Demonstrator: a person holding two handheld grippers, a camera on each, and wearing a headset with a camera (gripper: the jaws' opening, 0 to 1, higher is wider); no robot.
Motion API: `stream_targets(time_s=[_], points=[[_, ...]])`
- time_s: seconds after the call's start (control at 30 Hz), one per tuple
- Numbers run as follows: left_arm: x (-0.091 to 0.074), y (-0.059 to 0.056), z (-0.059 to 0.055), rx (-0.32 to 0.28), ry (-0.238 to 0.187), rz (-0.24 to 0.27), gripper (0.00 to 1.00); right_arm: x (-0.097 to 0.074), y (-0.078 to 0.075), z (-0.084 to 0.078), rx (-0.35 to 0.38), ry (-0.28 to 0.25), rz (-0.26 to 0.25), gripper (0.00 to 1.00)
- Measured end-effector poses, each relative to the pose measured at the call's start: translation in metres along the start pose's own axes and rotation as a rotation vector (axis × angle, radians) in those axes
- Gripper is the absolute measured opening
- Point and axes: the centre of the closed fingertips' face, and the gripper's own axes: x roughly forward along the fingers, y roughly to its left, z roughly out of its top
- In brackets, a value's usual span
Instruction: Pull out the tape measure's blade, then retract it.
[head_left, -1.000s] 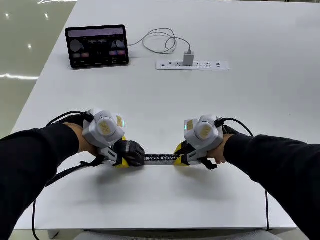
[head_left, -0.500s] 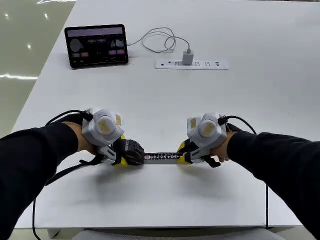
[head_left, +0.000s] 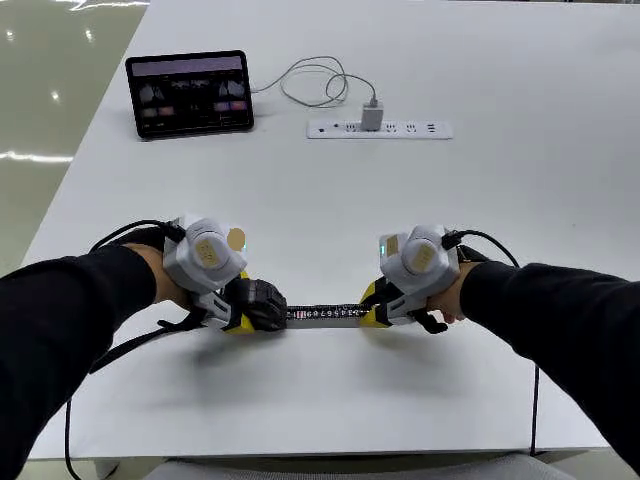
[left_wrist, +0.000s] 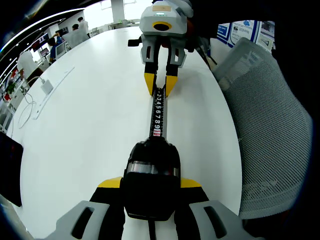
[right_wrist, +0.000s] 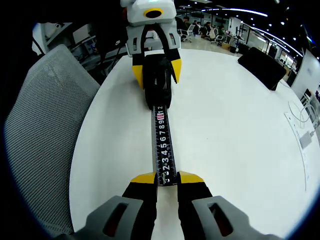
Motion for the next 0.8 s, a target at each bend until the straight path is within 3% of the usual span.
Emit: stream_targets(time_s=[0.4, 0.8], points=[[0.0, 0.001, 0.0, -0.022, -0.002, 0.01, 0.34, -0.006, -0.002, -0.009, 0.005, 0.008, -0.007, 0.1], [0.002, 0.0, 0.0, -0.005, -0.009, 0.007, 0.34, -0.011, -0.003, -0.021, 0.017, 0.017, -0.005, 0.1]])
